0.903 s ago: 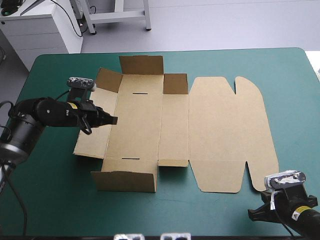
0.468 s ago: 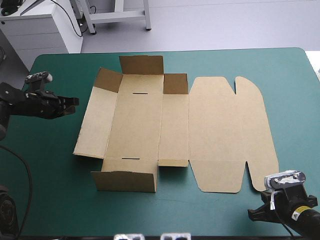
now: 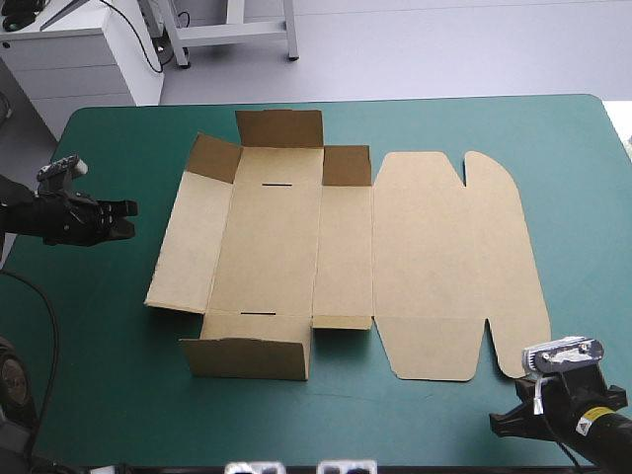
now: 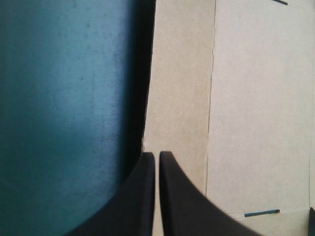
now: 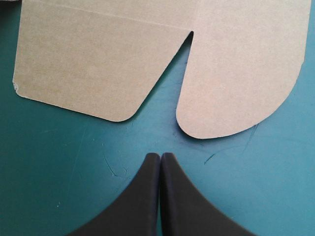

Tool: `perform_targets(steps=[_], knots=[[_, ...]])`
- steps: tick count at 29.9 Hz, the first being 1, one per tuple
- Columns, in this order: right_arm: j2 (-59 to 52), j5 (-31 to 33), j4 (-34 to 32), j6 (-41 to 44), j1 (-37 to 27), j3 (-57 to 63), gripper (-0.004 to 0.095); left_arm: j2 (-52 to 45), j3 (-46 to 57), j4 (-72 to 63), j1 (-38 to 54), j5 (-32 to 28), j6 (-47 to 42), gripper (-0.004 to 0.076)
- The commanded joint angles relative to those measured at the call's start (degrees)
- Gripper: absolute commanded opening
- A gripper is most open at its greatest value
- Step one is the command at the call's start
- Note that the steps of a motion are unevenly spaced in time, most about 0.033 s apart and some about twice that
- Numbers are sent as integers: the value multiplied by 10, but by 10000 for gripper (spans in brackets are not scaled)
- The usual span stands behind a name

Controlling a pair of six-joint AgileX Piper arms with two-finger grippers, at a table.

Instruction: Fold the box

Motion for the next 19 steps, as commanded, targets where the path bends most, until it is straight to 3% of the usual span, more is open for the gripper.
perform_targets(steps=[1, 9, 19], knots=[[3, -27, 5, -4, 0, -12, -14, -8, -16, -29, -1, 13, 6, 86], [3, -27, 5, -4, 0, -12, -14, 38, -15, -30, -1, 62, 0, 435], [3, -27, 5, -4, 0, -12, -14, 93, -12, -53, -1, 85, 10, 456]])
